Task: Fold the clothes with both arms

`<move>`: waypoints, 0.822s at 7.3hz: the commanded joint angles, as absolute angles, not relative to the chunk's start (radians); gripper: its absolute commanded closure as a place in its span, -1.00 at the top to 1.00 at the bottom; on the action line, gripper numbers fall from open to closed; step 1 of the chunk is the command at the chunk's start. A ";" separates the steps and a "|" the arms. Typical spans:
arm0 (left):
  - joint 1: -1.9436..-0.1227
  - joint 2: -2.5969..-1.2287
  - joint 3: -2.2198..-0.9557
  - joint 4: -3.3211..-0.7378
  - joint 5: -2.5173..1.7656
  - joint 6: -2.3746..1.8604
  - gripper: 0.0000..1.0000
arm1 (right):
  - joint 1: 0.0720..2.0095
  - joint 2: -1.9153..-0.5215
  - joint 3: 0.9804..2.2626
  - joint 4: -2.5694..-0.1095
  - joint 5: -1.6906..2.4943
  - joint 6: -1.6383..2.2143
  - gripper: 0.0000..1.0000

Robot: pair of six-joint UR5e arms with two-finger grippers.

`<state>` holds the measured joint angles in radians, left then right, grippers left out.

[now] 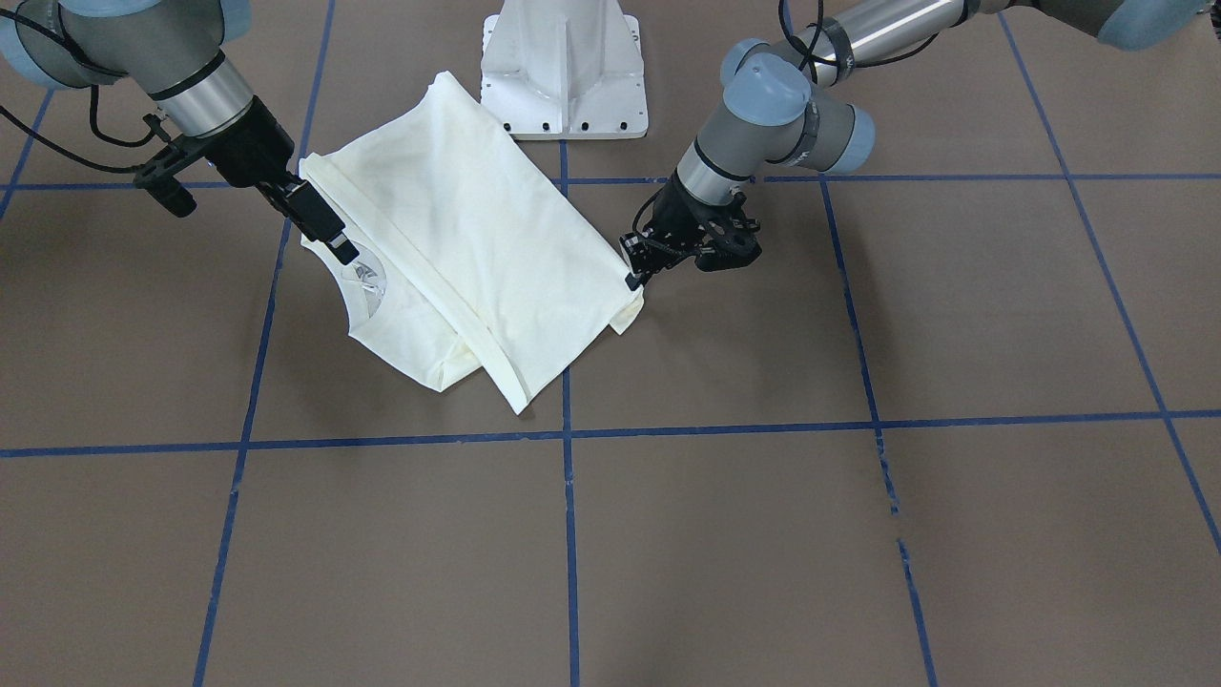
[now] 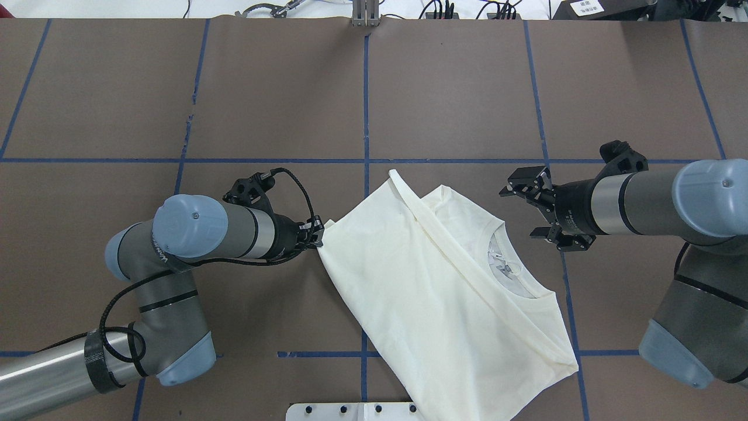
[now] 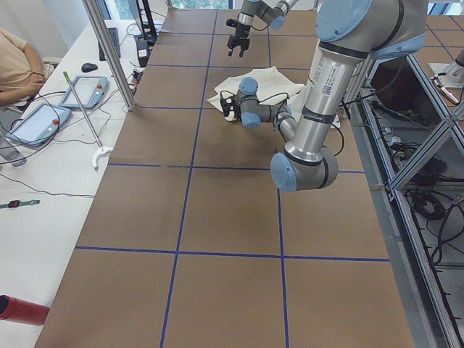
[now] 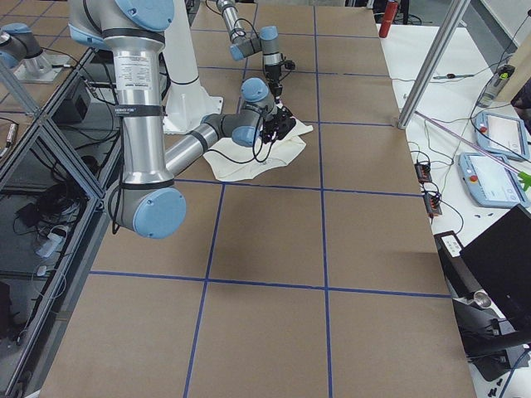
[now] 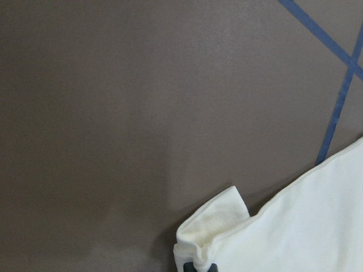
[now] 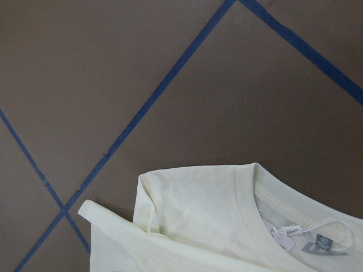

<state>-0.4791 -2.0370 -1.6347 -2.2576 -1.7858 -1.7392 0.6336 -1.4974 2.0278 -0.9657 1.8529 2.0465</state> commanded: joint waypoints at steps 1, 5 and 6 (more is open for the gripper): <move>-0.628 -2.098 -1.561 -2.263 -1.787 -1.613 -1.00 | 0.637 -1.477 2.014 -0.966 1.853 2.048 1.00; -0.767 -2.506 -0.926 -2.452 -1.761 -1.500 -1.00 | 0.635 -1.338 1.873 -0.966 1.816 2.051 1.00; -0.773 -2.564 -0.854 -2.454 -1.744 -1.487 -0.88 | 0.635 -1.294 1.834 -0.968 1.800 2.051 1.00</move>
<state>-0.7536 -2.4805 -0.9837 -2.4188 -1.7649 -1.5269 0.6351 -1.3513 1.8880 -0.9667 1.8222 2.0505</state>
